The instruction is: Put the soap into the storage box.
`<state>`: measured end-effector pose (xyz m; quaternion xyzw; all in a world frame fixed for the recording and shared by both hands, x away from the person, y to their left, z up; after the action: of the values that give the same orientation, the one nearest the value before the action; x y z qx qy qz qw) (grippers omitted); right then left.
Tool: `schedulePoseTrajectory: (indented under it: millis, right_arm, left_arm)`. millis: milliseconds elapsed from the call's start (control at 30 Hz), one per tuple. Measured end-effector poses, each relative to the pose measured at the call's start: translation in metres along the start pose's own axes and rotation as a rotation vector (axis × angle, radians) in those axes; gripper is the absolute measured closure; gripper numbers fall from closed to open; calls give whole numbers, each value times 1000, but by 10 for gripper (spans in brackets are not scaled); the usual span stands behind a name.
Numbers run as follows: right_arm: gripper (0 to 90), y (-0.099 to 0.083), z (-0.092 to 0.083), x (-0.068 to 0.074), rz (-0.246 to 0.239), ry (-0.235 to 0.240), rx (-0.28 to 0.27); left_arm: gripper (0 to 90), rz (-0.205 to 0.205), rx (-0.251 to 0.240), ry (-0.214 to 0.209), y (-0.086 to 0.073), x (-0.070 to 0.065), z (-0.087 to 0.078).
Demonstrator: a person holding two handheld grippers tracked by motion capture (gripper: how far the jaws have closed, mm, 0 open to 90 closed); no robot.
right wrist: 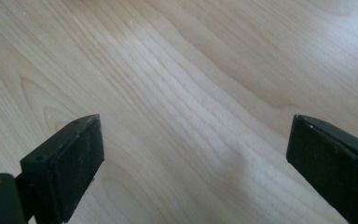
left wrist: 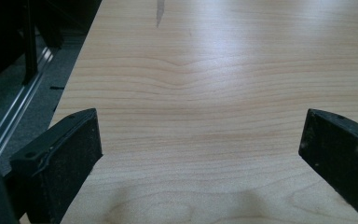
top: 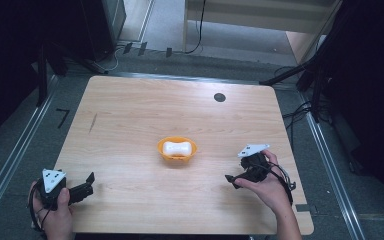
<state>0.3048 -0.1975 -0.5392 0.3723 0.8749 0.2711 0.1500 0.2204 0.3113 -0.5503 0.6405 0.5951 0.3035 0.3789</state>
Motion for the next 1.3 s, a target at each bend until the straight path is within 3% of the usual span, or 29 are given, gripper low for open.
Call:
schedulePoseTrajectory:
  millis: [533,1300]
  right_arm:
    - [18,-53,-17,-14,127,-52,-29]
    - [8,-129,-41,-37,329,-143,-151]
  left_arm:
    - [0,17,-1,0,0,-2,-1]
    - [0,30,-9,1,0,-4,-1]
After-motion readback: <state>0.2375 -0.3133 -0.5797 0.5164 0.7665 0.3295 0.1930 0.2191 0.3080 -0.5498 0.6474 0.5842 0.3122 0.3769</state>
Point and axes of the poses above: each handheld gripper's, and its own axes: z roughly forward along the jaws, y roughly out of its top, x roughly to its left, the point moved 5 cm from there along z, roughly forward along the jaws, and after that the axes turned 6 degrees about -y, right-handed, at the moved point
